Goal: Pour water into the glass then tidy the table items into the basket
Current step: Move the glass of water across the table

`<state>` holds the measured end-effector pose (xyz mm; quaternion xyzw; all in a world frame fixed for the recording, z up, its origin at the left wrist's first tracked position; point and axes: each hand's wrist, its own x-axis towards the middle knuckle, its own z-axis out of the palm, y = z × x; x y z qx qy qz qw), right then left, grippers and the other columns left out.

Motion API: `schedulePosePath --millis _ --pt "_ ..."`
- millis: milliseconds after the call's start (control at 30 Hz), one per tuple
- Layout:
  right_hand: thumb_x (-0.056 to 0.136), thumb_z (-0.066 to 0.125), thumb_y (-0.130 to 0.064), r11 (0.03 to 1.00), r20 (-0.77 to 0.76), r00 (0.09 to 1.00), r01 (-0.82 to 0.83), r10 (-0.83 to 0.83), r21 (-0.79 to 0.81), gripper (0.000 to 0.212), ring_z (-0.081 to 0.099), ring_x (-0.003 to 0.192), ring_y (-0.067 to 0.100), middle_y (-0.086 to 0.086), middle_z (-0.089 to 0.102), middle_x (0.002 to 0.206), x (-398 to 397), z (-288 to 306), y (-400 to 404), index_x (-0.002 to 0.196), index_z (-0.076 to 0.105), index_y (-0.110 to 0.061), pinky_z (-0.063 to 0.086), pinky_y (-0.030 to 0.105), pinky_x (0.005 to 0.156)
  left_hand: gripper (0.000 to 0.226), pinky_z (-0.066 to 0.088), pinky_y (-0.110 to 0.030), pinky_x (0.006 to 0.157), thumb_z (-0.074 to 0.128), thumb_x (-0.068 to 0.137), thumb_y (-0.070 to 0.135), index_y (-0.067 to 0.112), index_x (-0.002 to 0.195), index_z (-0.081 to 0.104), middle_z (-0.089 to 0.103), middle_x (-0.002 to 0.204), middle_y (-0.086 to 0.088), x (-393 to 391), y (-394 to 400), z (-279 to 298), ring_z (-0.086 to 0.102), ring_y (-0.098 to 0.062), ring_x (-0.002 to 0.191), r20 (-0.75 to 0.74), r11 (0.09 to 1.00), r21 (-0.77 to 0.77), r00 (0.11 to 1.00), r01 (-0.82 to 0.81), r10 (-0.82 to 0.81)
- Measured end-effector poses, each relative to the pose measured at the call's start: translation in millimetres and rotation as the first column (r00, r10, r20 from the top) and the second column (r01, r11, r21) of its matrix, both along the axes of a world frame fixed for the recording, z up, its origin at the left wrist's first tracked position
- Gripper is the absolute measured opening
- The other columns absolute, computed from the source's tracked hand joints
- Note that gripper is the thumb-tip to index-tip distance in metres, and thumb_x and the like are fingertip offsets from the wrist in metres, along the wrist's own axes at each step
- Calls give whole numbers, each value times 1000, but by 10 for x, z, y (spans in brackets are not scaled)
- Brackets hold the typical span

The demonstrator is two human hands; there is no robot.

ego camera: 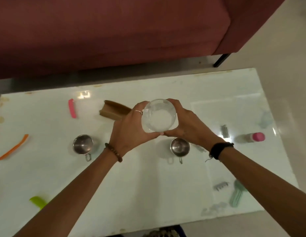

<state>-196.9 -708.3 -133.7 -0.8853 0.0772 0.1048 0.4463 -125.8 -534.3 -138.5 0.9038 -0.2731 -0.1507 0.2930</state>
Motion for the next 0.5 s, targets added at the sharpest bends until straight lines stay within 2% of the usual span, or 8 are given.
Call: schedulePosePath --millis 67,133,267,367,500 --pt "70 78 -35 997 -11 1000 -2 3 72 85 56 99 18 -2 51 123 114 -173 -192 135 24 -25 49 23 75 83 42 -17 71 72 58 63 26 125 40 62 119 2 115 -220 -195 61 -15 96 2 1000 9 1000 10 -10" --pt "71 78 -27 990 -36 999 14 -9 142 82 59 93 21 -4 48 119 200 -345 -320 133 24 -26 58 27 61 79 43 -21 76 71 61 60 24 124 41 64 115 0 207 -372 -391 60 -14 95 9 1000 21 1000 13 -14" --pt "71 78 -20 976 -60 998 43 -31 213 81 58 93 22 -4 46 119 259 -664 -498 131 25 -28 59 28 51 71 48 -33 94 62 67 64 19 121 50 66 111 -3 303 -577 -670 61 -19 102 110 984 174 992 45 -65" --pt "70 78 -18 970 -58 998 50 -37 236 81 58 92 21 -3 47 119 270 -794 -558 132 25 -26 58 26 51 76 39 -47 106 63 65 66 19 124 48 61 122 -5 327 -620 -717 55 -22 115 154 975 211 982 74 -108" --pt "71 77 -14 959 -54 998 58 -45 276 79 58 86 13 -3 47 116 297 -857 -584 131 26 -24 57 21 51 79 22 -50 114 62 68 64 16 128 45 53 134 -7 333 -657 -701 43 -24 129 128 965 244 983 96 -130"
